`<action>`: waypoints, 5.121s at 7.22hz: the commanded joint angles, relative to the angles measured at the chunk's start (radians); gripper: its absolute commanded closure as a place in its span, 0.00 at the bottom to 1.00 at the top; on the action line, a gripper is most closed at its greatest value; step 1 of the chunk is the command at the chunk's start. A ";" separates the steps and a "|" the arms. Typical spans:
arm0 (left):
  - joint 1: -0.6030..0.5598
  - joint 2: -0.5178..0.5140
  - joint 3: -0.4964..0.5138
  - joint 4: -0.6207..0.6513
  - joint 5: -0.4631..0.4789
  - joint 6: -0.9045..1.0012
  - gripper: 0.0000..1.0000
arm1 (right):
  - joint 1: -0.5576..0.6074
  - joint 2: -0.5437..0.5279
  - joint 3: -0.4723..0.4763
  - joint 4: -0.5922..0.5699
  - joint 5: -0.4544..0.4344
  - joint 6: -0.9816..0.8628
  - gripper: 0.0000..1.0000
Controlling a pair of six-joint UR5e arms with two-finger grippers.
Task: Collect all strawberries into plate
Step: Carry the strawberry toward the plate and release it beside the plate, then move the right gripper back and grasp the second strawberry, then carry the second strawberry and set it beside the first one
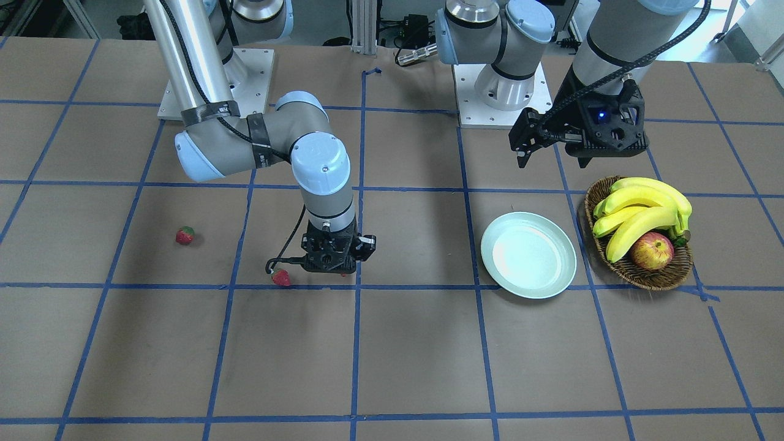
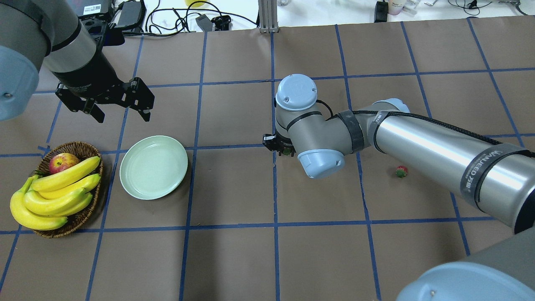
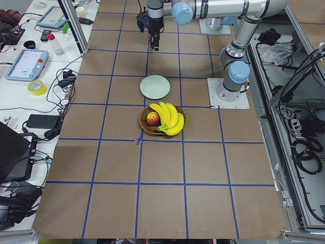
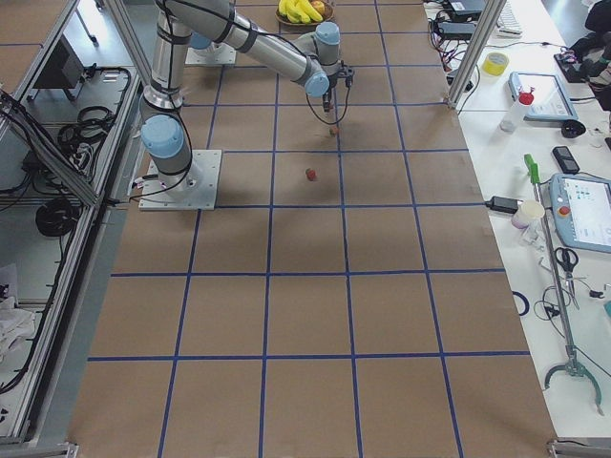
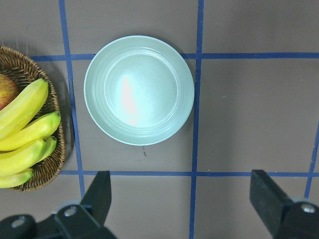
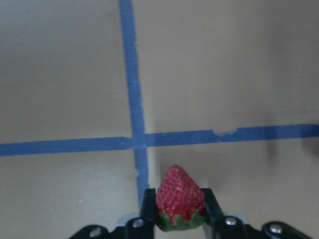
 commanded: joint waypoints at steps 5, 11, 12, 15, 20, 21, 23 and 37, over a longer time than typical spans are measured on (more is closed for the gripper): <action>-0.002 0.000 -0.002 -0.003 0.000 0.002 0.00 | 0.104 0.099 -0.062 -0.029 0.394 0.002 1.00; -0.002 0.000 -0.002 -0.003 0.000 0.002 0.00 | 0.086 0.003 -0.054 0.040 0.195 0.002 0.00; -0.002 0.000 -0.003 -0.005 0.003 0.003 0.00 | 0.054 -0.059 -0.051 0.119 0.096 0.000 0.00; -0.002 0.000 -0.002 -0.005 0.002 0.003 0.00 | -0.098 -0.085 -0.044 0.135 -0.082 -0.201 0.00; -0.002 -0.002 -0.005 -0.003 0.002 0.003 0.00 | -0.215 -0.029 0.007 0.149 -0.081 -0.396 0.01; -0.002 0.000 -0.006 -0.003 0.005 0.005 0.00 | -0.216 -0.021 0.010 0.173 -0.020 -0.400 0.02; -0.002 0.000 -0.006 -0.003 0.006 0.005 0.00 | -0.215 -0.019 0.010 0.204 -0.027 -0.396 0.12; -0.002 0.009 -0.036 -0.002 0.059 0.005 0.00 | 0.035 -0.018 0.008 0.154 0.307 -0.137 1.00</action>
